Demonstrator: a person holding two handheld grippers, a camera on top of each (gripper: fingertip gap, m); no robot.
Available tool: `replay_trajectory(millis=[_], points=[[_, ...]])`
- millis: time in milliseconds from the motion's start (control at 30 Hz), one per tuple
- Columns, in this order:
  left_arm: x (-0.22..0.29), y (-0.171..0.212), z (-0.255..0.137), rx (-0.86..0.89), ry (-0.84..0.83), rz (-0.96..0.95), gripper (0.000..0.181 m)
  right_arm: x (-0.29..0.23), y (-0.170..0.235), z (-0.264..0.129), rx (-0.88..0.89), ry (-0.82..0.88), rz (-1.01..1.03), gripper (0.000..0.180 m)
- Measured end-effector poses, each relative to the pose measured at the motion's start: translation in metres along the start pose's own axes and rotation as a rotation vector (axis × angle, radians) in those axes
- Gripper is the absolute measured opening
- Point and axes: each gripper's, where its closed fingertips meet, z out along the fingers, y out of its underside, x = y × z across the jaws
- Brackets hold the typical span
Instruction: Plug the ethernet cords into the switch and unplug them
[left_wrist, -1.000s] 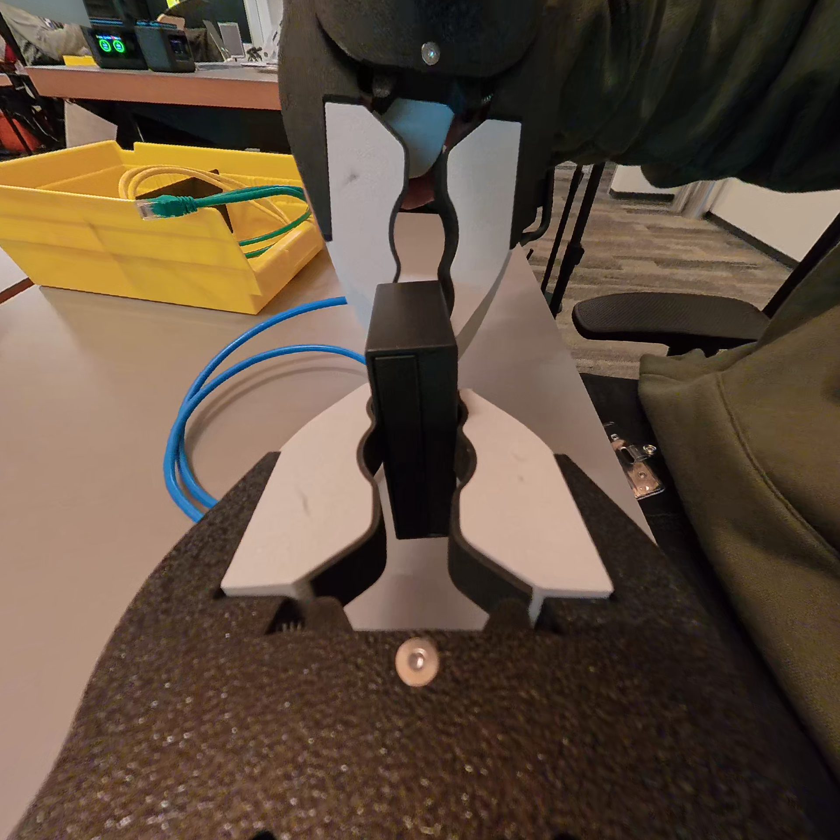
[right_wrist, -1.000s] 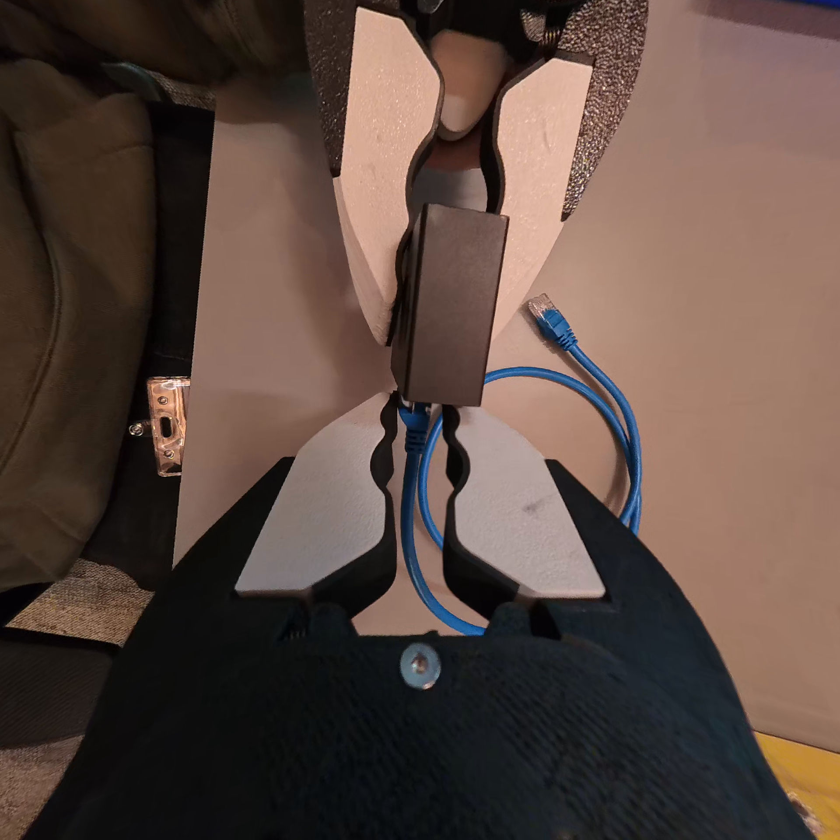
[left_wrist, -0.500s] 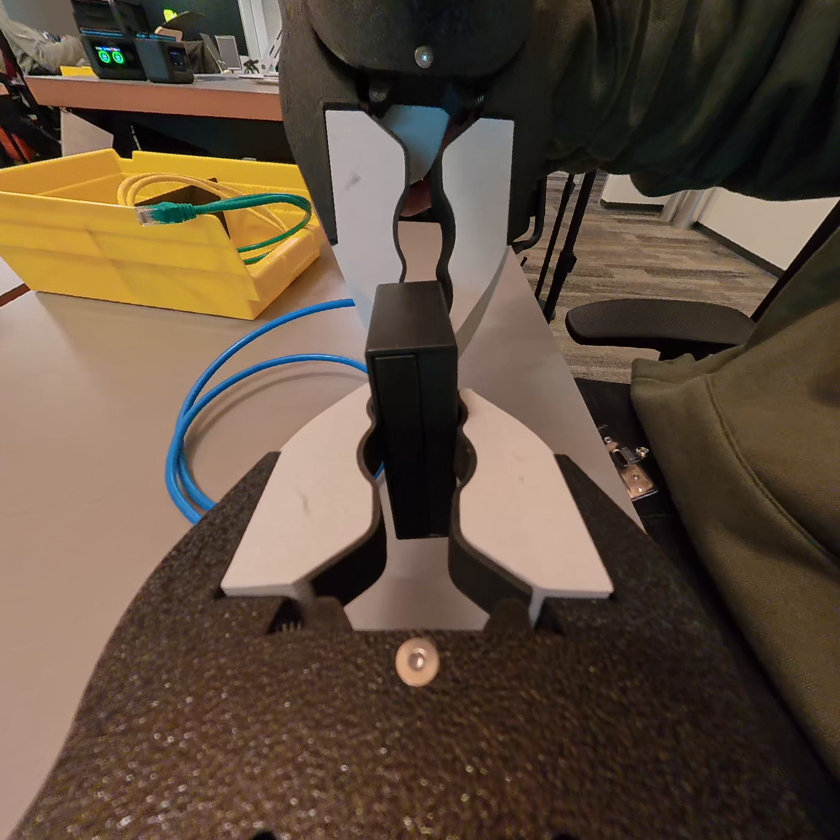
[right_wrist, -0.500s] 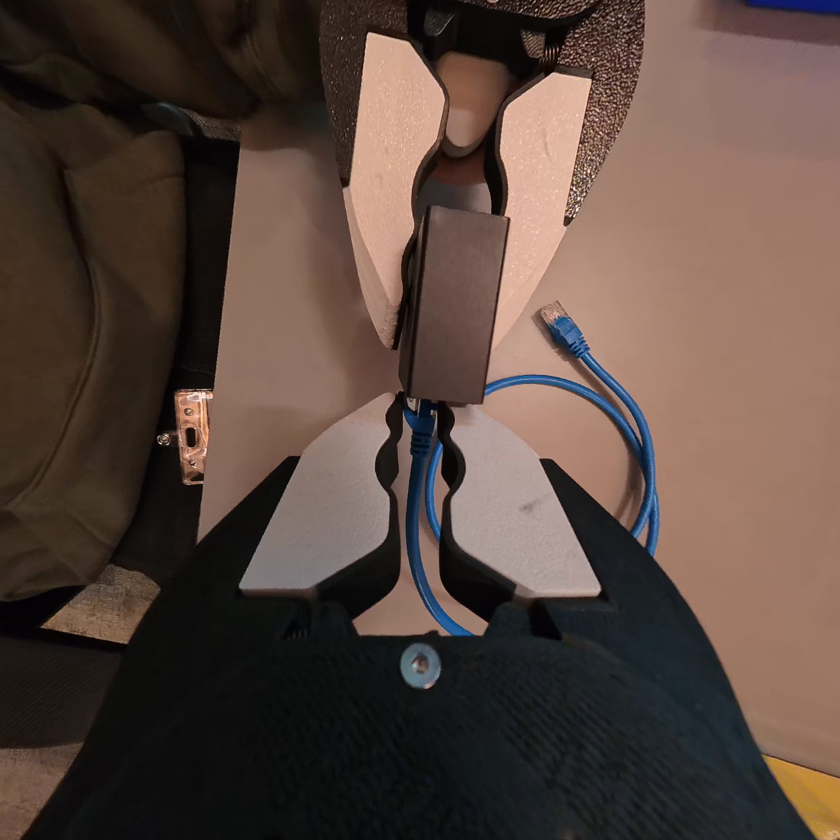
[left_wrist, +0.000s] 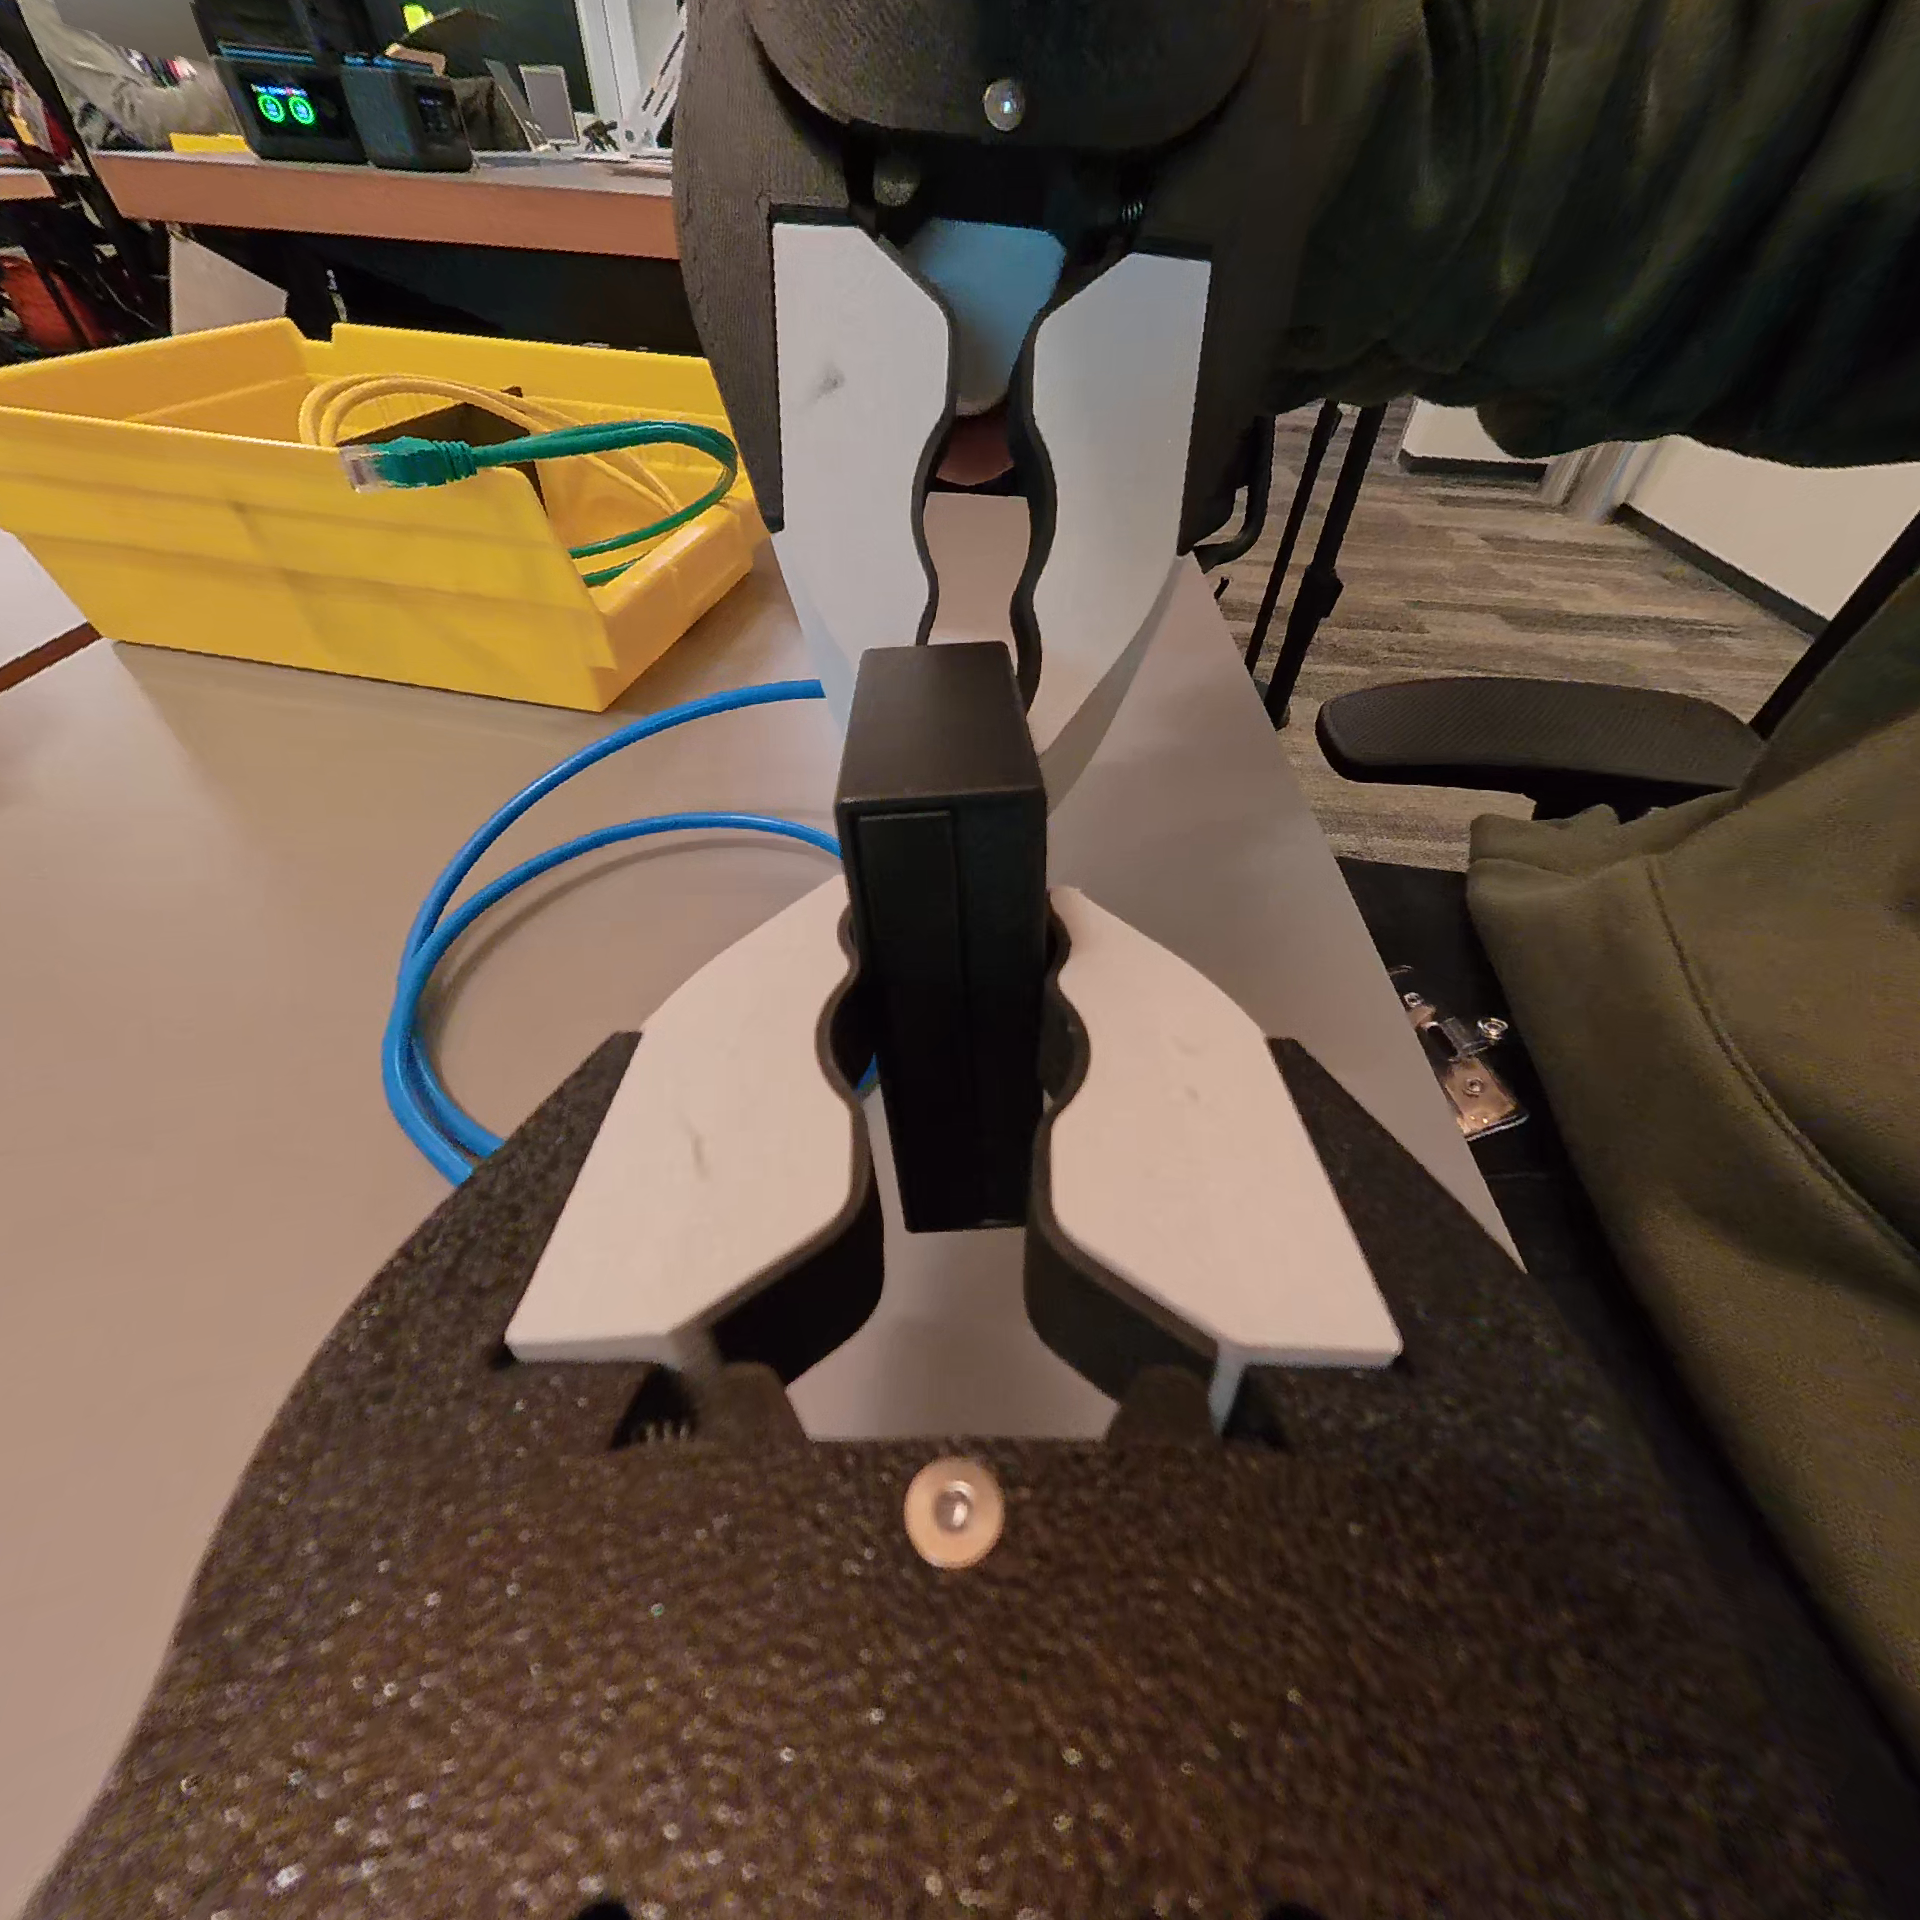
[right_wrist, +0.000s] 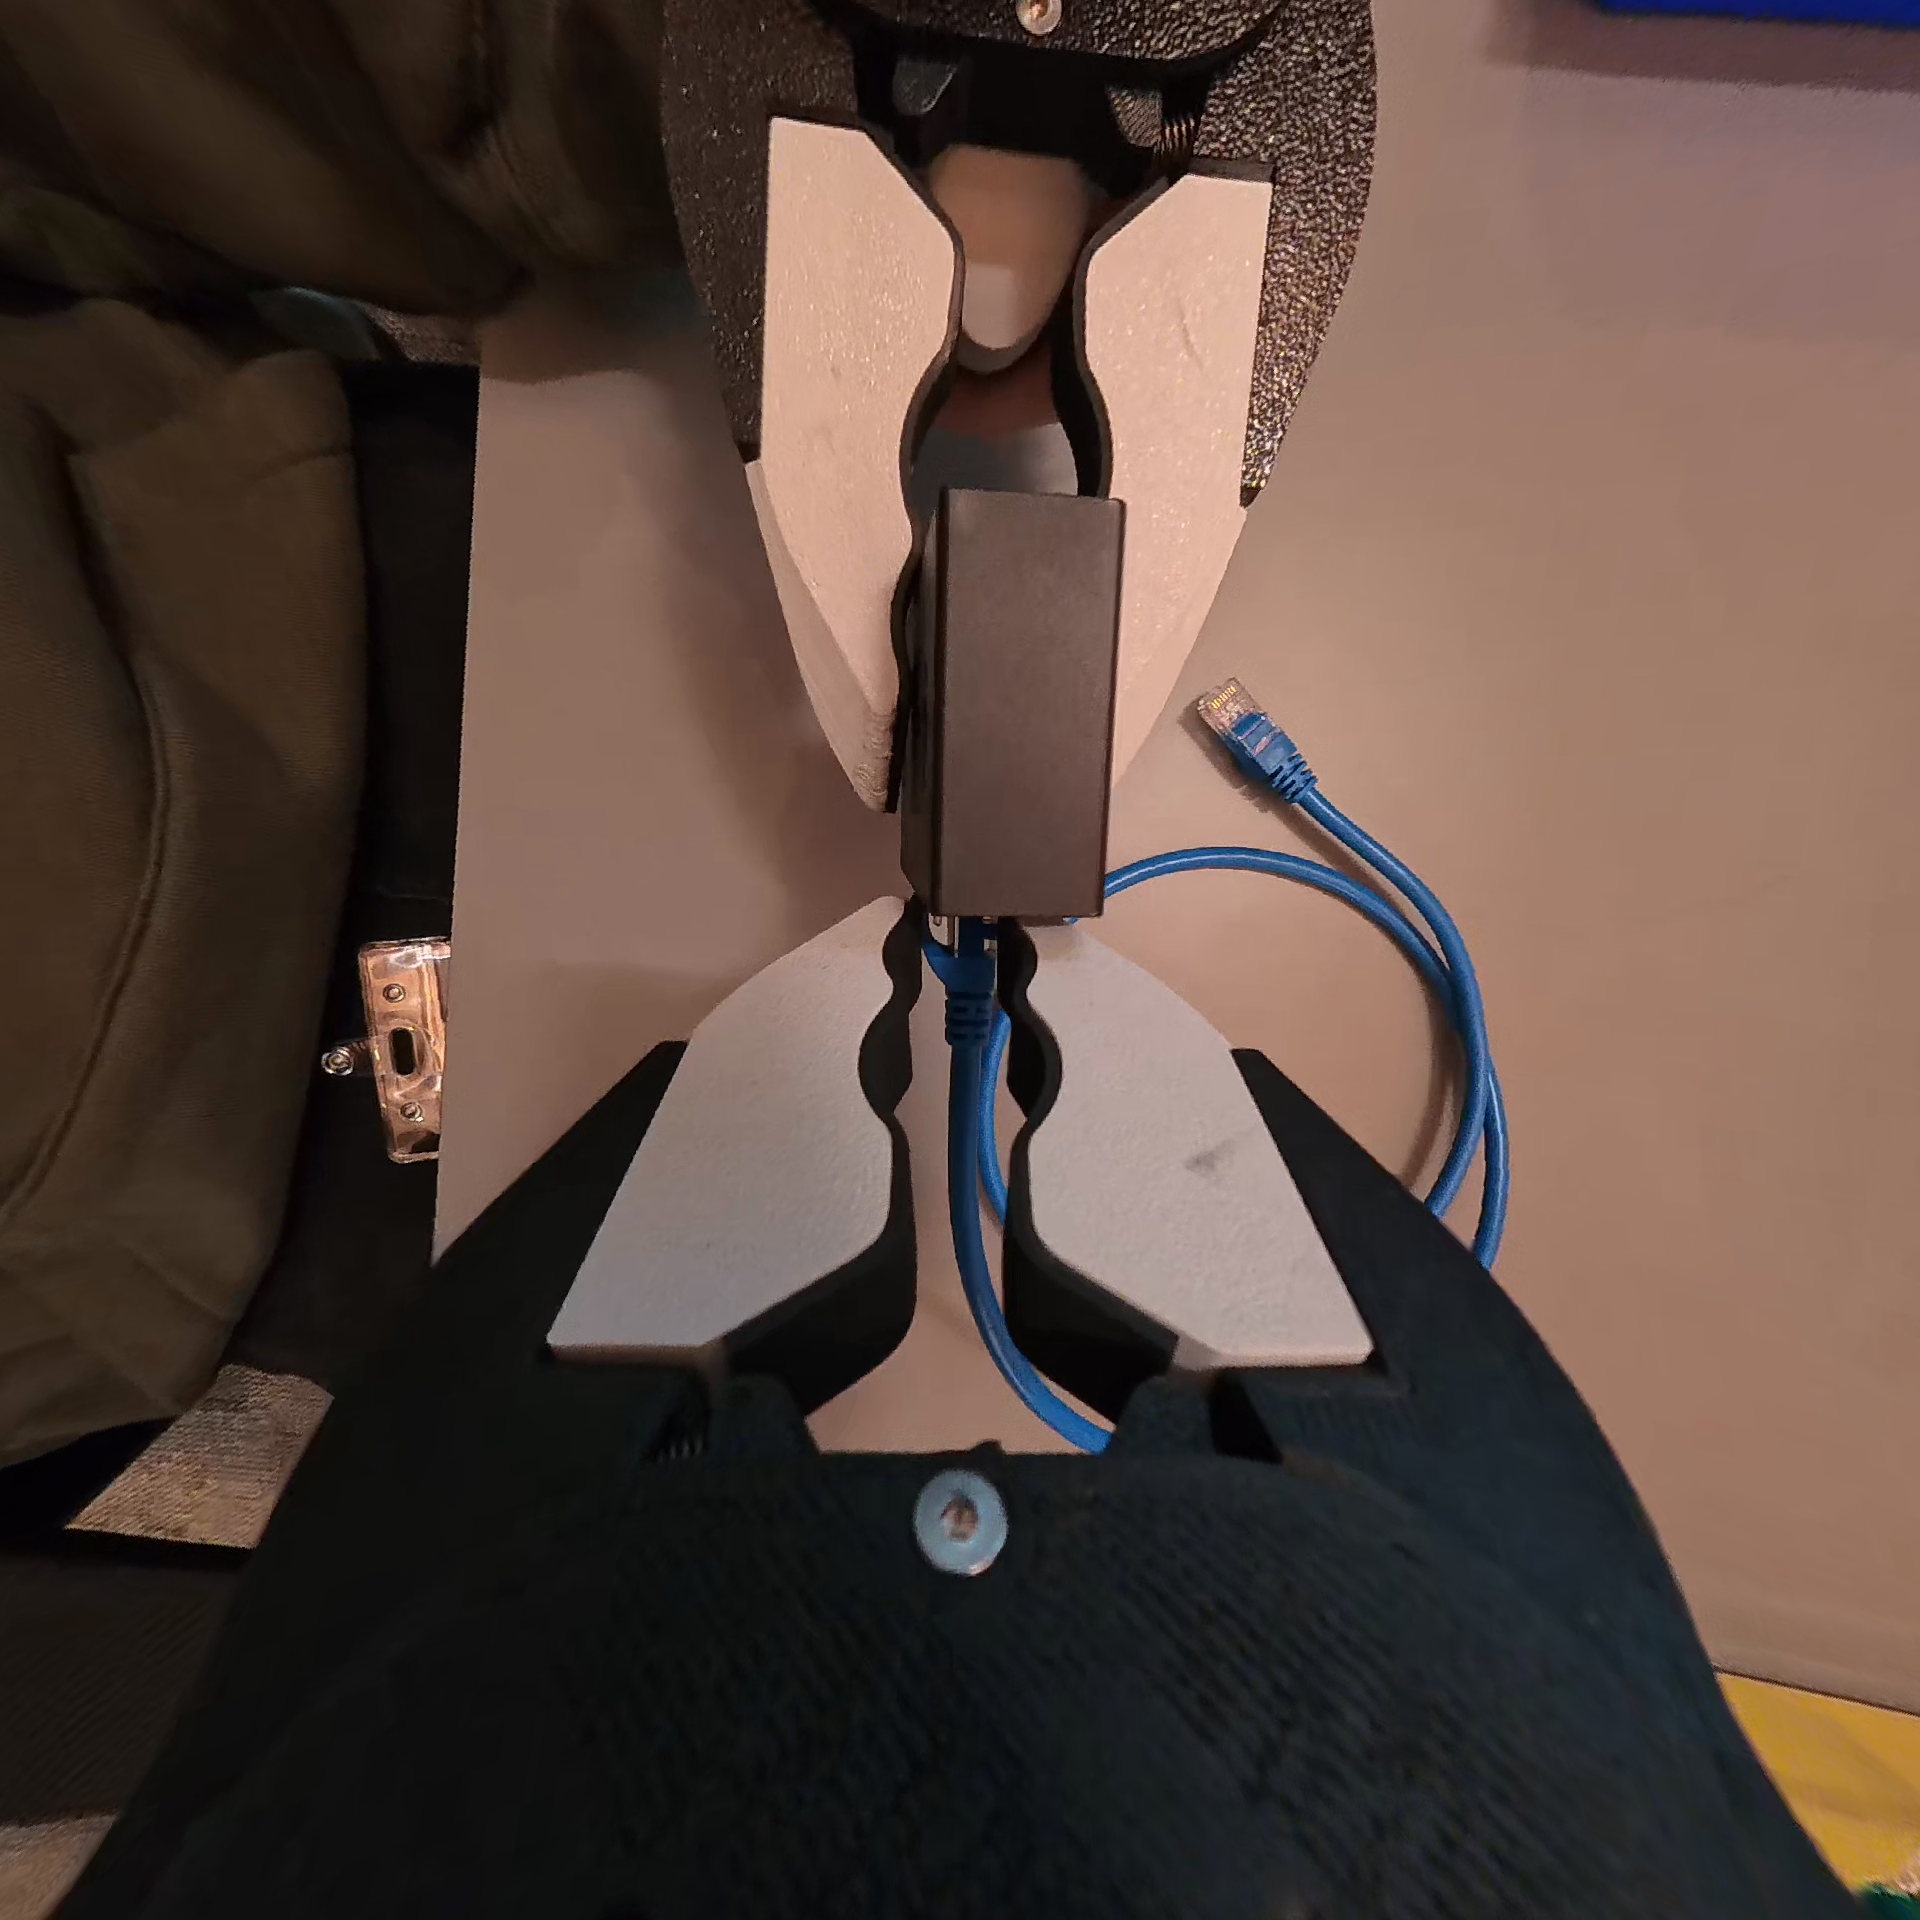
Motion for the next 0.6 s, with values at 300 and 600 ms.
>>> replay_trajectory(millis=[300,600], points=[[0.0006,0.0032,0.0013,-0.019,0.006,-0.004,0.028,-0.0011,0.0029,0.0020,-0.006,0.001,0.004,0.013],[0.0007,0.0036,-0.0002,-0.017,0.013,-0.009,0.028,0.0002,0.0010,0.0025,0.036,-0.022,0.012,0.011]])
